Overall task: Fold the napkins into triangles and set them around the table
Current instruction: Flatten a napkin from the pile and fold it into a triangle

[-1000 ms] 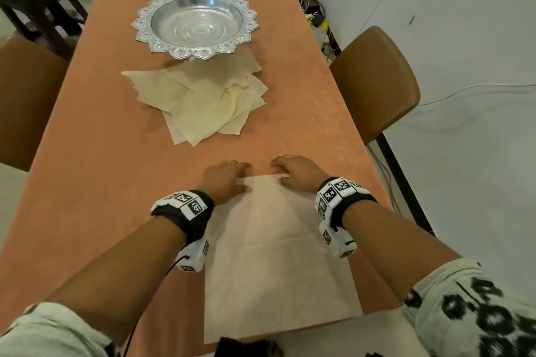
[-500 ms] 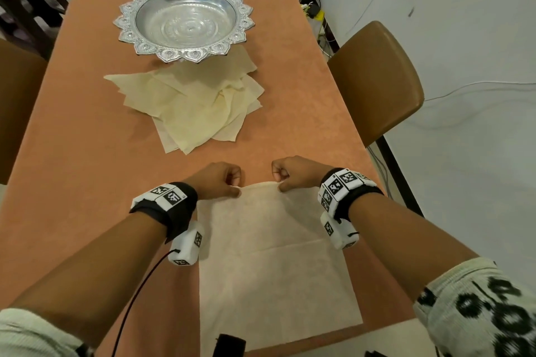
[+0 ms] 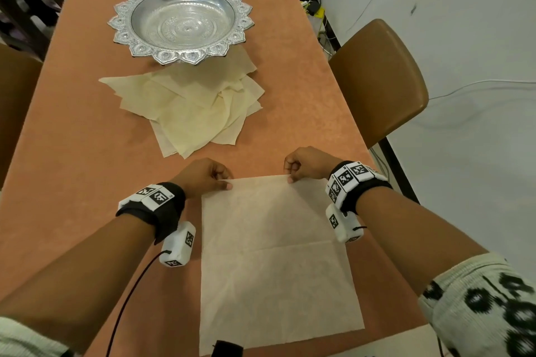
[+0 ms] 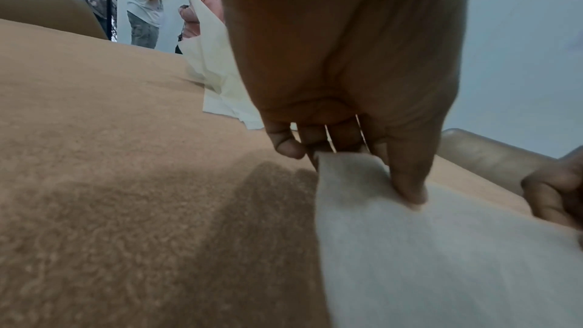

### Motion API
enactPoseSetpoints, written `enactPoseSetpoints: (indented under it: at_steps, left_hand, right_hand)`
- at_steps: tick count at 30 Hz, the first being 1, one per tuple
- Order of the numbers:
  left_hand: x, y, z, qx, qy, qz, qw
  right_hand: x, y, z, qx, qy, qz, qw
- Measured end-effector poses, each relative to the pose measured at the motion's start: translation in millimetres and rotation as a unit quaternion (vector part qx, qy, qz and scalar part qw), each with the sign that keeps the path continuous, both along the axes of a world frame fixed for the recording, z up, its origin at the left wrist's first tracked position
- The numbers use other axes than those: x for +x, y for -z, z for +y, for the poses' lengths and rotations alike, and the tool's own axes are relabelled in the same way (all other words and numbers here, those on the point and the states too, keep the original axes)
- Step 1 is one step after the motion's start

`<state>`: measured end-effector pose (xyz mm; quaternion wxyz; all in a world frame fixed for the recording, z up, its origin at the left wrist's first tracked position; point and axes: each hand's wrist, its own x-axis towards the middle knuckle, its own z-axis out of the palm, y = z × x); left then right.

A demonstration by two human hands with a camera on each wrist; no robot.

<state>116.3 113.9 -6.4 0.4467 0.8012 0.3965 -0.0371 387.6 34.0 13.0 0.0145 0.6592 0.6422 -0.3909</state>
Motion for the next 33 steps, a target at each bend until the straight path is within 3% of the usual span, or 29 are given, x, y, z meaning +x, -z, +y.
enactPoseSetpoints:
  at_steps: [10, 21, 24, 27, 30, 33]
  left_hand:
    - [-10, 6, 1, 0.09, -0.061, 0.029, 0.994]
    - [-15, 9, -1, 0.166, -0.083, 0.066, 0.98]
    - [-16, 5, -1, 0.21, -0.103, 0.066, 0.97]
    - [-22, -3, -18, 0.312, -0.113, 0.047, 0.942]
    - [-36, -7, -60, 0.383, -0.122, 0.017, 0.916]
    - [-50, -8, -111, 0.428, -0.109, 0.015, 0.897]
  right_hand:
    - [42, 0, -14, -0.002, 0.067, -0.035, 0.997]
    - [54, 2, -27, 0.072, 0.114, -0.114, 0.984]
    - [42, 1, -30, 0.157, 0.126, -0.181, 0.963]
    - [29, 3, -51, 0.256, 0.121, -0.246, 0.927]
    - [20, 7, -91, 0.347, 0.135, -0.263, 0.89]
    - [12, 8, -136, 0.392, 0.107, -0.258, 0.877]
